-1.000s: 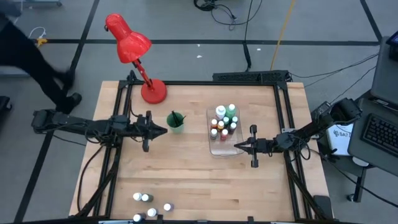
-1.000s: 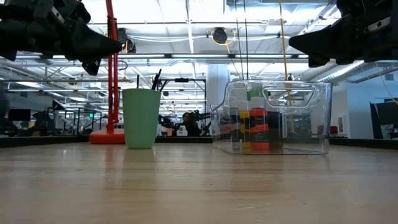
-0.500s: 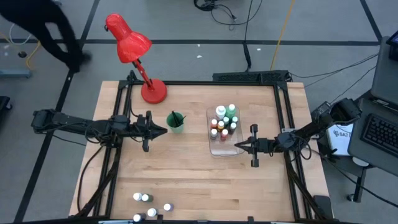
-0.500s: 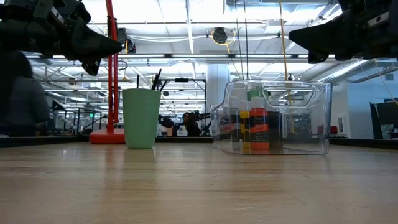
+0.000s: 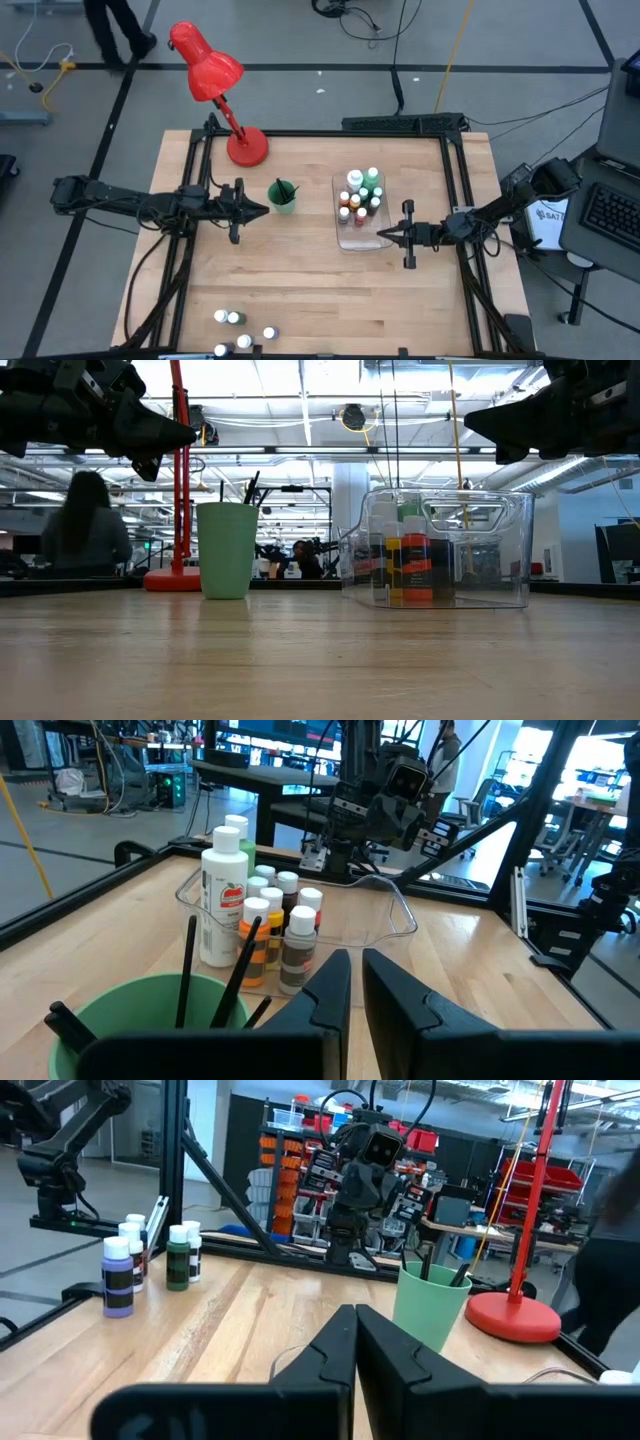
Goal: Pick & Place Paint Supplies
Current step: Put the small purple paint bottle into the transparent bin
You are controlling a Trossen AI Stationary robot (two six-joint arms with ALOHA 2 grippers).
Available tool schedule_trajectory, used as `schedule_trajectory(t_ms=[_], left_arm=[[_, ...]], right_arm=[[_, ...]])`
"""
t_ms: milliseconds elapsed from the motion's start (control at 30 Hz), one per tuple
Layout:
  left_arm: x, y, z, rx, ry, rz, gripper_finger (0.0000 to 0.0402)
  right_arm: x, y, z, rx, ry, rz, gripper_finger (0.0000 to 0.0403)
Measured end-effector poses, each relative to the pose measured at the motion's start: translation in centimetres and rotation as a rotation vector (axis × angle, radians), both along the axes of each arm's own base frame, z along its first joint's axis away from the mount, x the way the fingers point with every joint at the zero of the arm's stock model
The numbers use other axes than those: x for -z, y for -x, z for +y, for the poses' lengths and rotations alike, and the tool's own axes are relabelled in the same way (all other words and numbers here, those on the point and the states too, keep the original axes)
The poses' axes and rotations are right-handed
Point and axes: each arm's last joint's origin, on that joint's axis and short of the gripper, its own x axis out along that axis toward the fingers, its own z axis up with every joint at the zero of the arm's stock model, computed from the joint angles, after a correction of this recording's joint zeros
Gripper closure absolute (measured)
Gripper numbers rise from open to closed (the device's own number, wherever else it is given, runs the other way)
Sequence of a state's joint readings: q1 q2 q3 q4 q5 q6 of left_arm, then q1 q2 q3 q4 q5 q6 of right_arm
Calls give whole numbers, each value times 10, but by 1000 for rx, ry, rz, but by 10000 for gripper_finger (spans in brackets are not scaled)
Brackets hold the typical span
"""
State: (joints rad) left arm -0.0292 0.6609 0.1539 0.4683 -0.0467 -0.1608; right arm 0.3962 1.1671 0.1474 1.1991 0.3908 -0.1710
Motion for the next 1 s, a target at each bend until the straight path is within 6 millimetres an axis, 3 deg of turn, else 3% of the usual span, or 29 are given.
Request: schedule_trajectory(t_ms=[1000], left_arm=[[-9,0,0,0,37,-91,366]], right_arm=[[2,0,0,1,18,19,399]])
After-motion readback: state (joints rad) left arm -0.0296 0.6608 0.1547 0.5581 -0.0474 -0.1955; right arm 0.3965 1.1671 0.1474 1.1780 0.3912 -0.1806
